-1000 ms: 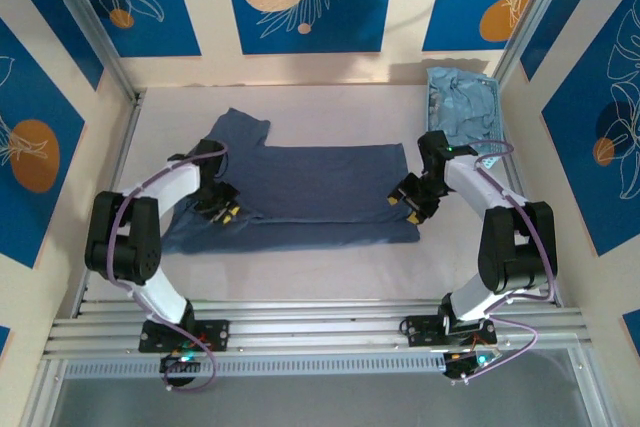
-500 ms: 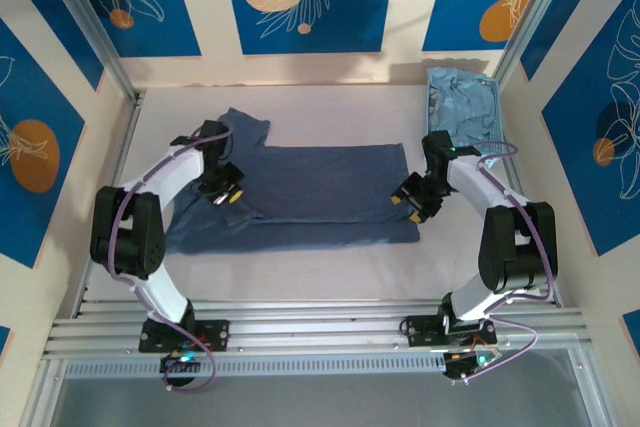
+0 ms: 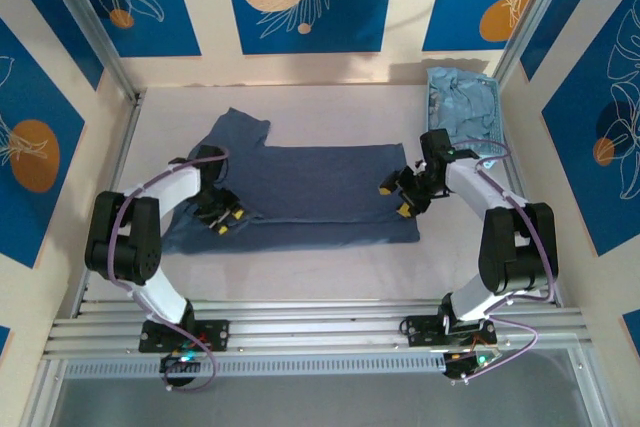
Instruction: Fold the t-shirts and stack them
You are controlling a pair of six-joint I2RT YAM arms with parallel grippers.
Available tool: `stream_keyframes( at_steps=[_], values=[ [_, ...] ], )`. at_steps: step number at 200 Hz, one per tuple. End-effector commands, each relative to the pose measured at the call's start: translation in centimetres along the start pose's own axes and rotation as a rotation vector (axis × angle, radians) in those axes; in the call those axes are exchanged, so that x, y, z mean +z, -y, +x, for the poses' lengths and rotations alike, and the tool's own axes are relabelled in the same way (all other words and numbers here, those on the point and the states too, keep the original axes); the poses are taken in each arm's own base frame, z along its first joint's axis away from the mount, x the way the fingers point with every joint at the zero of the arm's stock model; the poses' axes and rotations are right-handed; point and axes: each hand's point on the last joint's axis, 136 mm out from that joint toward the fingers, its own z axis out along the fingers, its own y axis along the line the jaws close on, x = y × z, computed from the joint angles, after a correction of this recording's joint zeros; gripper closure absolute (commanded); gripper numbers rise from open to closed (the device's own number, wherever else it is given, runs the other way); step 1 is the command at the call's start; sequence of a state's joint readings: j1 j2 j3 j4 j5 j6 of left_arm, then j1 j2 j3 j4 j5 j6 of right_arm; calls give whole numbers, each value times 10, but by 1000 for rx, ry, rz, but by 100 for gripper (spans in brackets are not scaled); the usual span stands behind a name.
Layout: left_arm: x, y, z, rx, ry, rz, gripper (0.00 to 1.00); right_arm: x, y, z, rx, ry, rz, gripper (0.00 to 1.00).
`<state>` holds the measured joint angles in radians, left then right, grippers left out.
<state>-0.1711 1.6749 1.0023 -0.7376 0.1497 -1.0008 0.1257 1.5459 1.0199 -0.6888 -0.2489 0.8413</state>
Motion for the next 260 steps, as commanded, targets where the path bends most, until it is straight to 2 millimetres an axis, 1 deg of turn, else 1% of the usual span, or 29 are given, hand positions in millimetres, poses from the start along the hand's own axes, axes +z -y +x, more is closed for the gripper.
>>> stream_keyframes(
  at_steps=[1,15,27,54,81,93,114,126,155,179,206,236,260],
  values=[
    [8,-2,-2,-35,-9,8,59,-6,-25,13,-57,-37,-124,38],
    [9,1,-4,-39,-2,17,62,-5,-24,15,-54,-46,-119,38],
    [9,4,-7,-37,6,23,68,-5,-23,14,-54,-46,-116,38],
    [6,9,-10,-29,15,30,88,-5,-22,14,-53,-44,-102,39],
    [-6,12,-12,-3,36,22,100,-4,-14,12,-40,-36,-66,40],
    [-14,16,-13,17,49,19,100,-4,-6,12,-22,-31,-30,42],
    [-25,29,-15,68,71,27,100,-5,11,7,27,-4,42,43],
    [-29,38,-16,98,76,27,100,-7,19,4,58,13,68,46],
    [-35,54,-17,172,88,-3,100,-9,41,-3,191,32,123,48],
    [-33,55,-17,199,65,-57,100,-3,44,-8,244,15,117,49],
    [-32,60,-19,215,82,-40,100,-3,44,-11,261,20,130,50],
    [-35,79,-22,256,99,-3,100,-2,52,-13,295,44,158,51],
    [-37,95,-23,298,111,-4,100,3,59,-18,354,60,170,54]
  ],
)
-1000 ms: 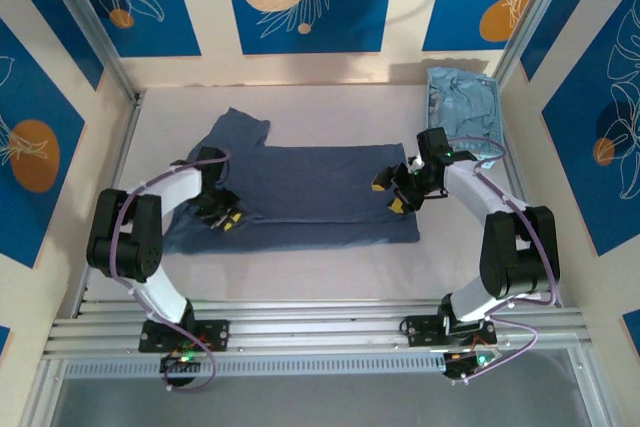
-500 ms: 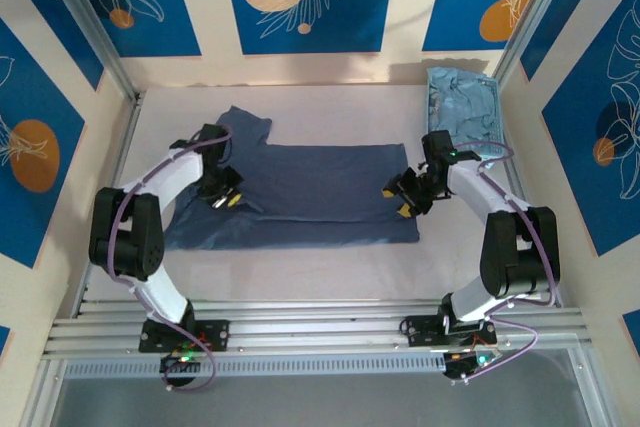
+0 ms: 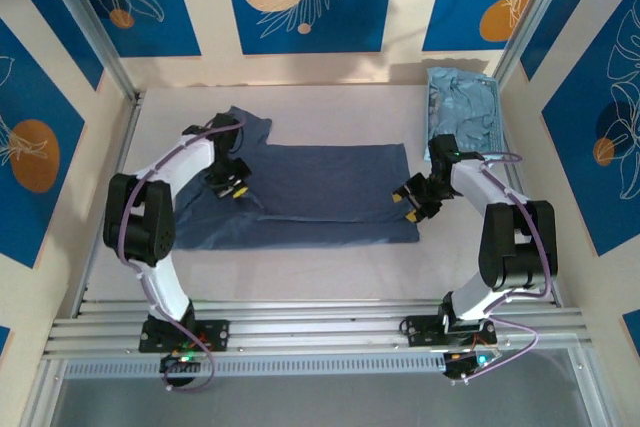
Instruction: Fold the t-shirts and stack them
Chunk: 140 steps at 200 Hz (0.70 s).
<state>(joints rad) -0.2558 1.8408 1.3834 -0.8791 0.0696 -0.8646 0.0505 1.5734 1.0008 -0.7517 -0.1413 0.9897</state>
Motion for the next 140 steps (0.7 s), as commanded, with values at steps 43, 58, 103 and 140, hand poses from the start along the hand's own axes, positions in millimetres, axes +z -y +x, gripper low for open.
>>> stream_keyframes(
  at_steps=[43,58,103,140],
  values=[
    [-9,35,-11,113,51,-22,100,17,23,-6,163,-22,78,55],
    [-8,39,-14,116,55,-23,100,23,23,-4,174,-28,55,49],
    [0,49,-27,142,67,-40,100,33,11,-17,189,-29,32,46],
    [10,53,-37,175,73,-64,100,36,4,-23,221,-27,24,47]
  ],
)
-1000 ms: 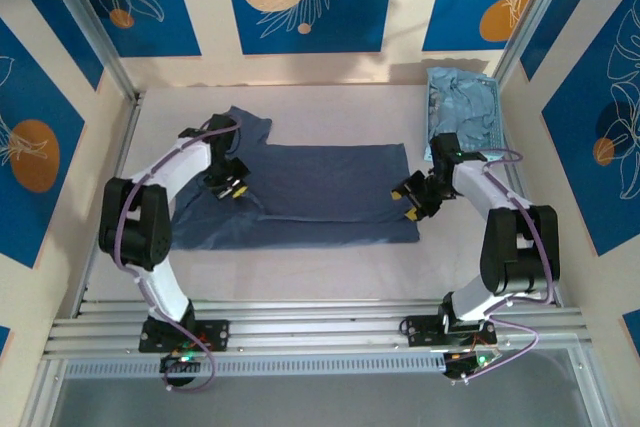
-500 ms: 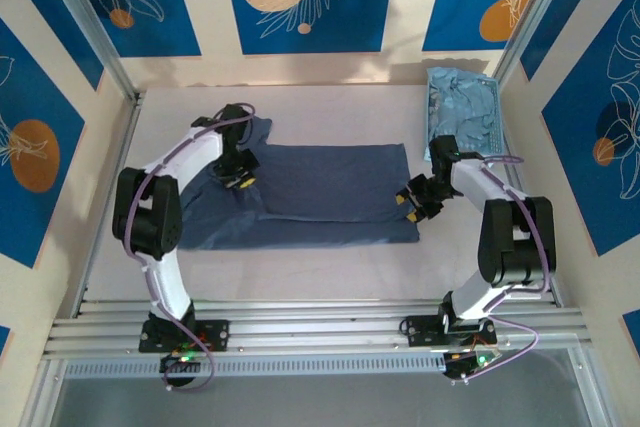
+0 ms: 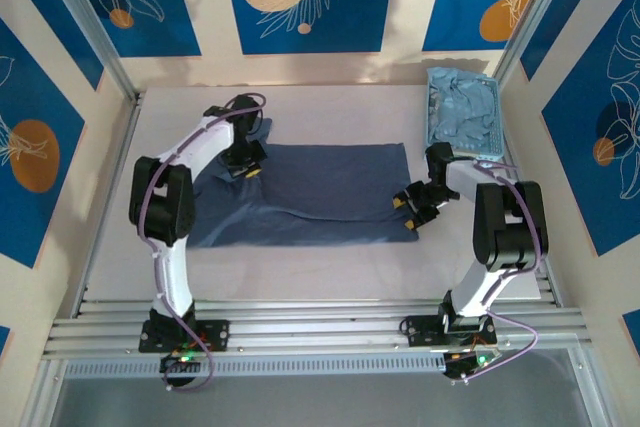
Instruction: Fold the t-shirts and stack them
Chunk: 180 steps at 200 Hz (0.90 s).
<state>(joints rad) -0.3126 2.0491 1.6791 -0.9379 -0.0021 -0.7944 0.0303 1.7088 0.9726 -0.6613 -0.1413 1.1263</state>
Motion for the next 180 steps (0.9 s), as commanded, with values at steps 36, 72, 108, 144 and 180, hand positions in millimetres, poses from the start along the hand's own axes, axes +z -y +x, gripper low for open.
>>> stream_keyframes(
  at_steps=[36,72,108,144,180],
  values=[
    [6,-2,-9,75,23,-60,83,-11,-16,-2,48,5,-6,47],
    [-24,3,-2,105,94,-32,51,-12,-16,0,67,6,15,46],
    [-42,7,37,109,49,69,50,-8,-24,-8,70,11,28,45],
    [-41,1,74,103,-41,138,51,-11,-36,-13,79,26,18,46],
    [-35,15,99,128,-122,222,60,-12,-56,-23,111,29,-7,47]
  ],
)
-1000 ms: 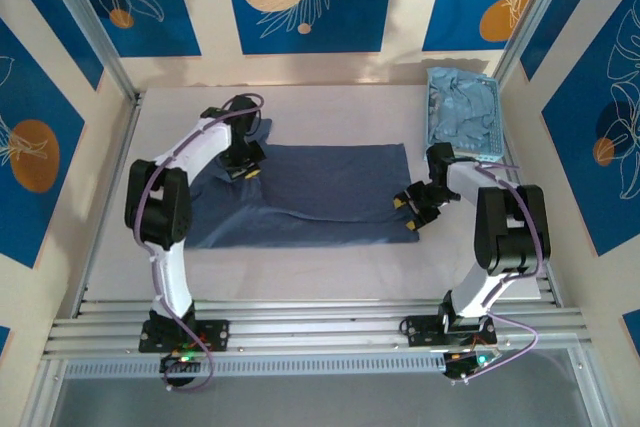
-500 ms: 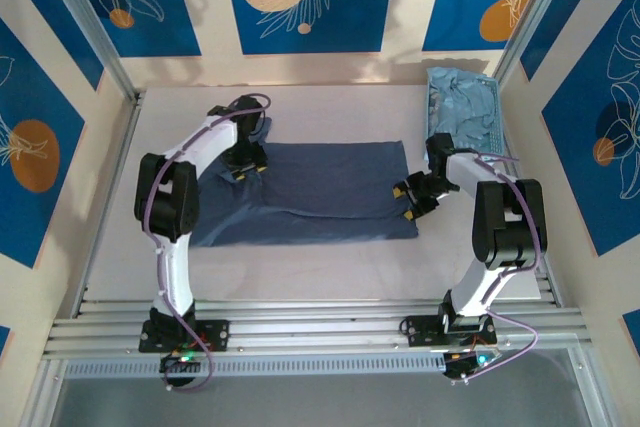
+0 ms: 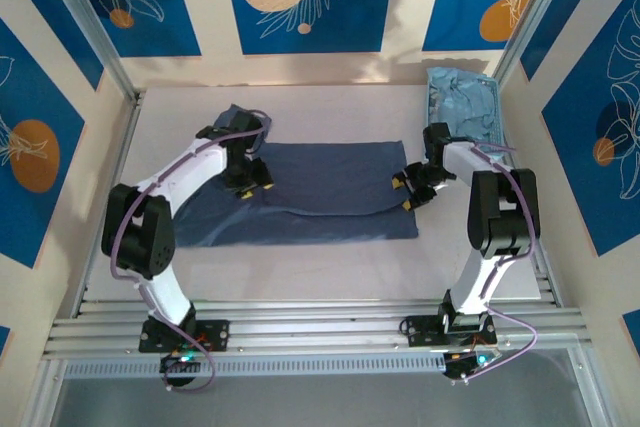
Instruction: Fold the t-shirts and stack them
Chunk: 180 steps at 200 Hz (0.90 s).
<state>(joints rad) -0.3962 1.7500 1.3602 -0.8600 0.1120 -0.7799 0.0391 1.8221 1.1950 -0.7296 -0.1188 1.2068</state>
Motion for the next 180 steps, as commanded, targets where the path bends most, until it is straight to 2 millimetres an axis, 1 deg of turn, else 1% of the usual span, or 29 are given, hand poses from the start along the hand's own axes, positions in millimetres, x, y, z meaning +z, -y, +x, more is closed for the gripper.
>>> stream_keyframes(
  at_steps=[1,24,38,53,65,81,92,102,121,132,144,157,173,180],
  values=[
    [3,22,19,28,-66,97,61,2,-9,-4,55,-4,17,47],
    [8,46,33,101,-112,172,68,5,-21,-13,67,8,19,48],
    [14,60,44,150,-153,209,73,11,-23,-19,79,5,34,49],
    [20,71,58,201,-202,228,79,13,-24,-24,93,0,34,51],
    [25,76,67,232,-233,223,82,8,-28,-26,78,14,19,51],
    [33,77,71,245,-253,205,85,-6,-34,-28,22,58,3,51],
    [39,75,70,244,-255,184,88,-17,-35,-25,-25,84,-6,51],
    [46,71,65,247,-245,151,90,-25,-35,-21,-71,105,-13,51],
    [61,76,55,262,-241,130,92,-33,-26,-8,-148,119,-5,55],
    [71,83,51,266,-253,136,93,-31,-16,1,-172,111,9,58],
    [81,84,46,275,-257,111,93,-29,-5,11,-187,94,15,63],
    [90,85,37,294,-245,82,94,-25,5,21,-202,81,20,66],
    [95,90,25,324,-222,66,94,-19,12,30,-224,63,23,67],
    [93,95,22,336,-212,74,93,-17,14,33,-233,54,29,68]
  ],
)
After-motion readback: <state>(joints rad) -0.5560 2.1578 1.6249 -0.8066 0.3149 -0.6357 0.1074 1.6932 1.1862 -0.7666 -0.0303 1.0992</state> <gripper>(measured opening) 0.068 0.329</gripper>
